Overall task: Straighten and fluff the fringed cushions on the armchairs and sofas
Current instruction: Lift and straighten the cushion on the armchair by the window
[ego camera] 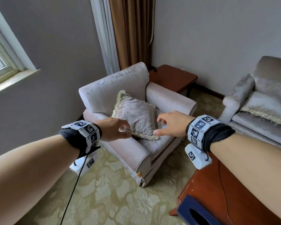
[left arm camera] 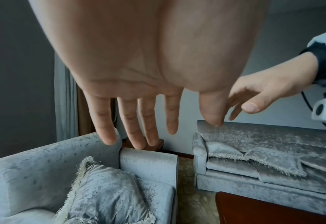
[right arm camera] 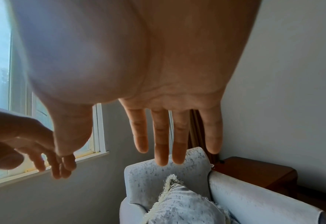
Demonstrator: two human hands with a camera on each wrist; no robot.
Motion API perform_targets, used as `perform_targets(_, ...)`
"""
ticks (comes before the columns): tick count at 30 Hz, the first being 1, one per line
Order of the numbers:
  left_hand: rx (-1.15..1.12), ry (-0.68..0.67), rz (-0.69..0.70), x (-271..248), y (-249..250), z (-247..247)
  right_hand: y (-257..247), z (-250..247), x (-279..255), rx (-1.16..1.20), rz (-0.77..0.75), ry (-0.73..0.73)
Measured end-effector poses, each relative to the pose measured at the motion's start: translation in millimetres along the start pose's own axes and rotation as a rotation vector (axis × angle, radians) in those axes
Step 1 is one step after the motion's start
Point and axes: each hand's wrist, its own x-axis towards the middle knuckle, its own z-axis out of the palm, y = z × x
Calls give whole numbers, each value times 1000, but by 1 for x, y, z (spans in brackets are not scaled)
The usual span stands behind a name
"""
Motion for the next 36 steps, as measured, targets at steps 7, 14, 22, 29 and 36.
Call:
perform_targets(7,-76,-35,8,176,-53,-18,83,-24,154,6,67,-44)
perform_targets(14,-180,-15,-20,343,-119,-40,144,-45,321,43,94,-125)
perform_targets(22,-306,-8,-152,449,-185,-48,191,-59,464,130,87,-160)
perform_targets(29,-480,23,-387,530,-228,3,244,-12,585,475,85,-198)
perform_targets(36,-825,153,-698,608,-253,83,315,91,699,826,202,-295)
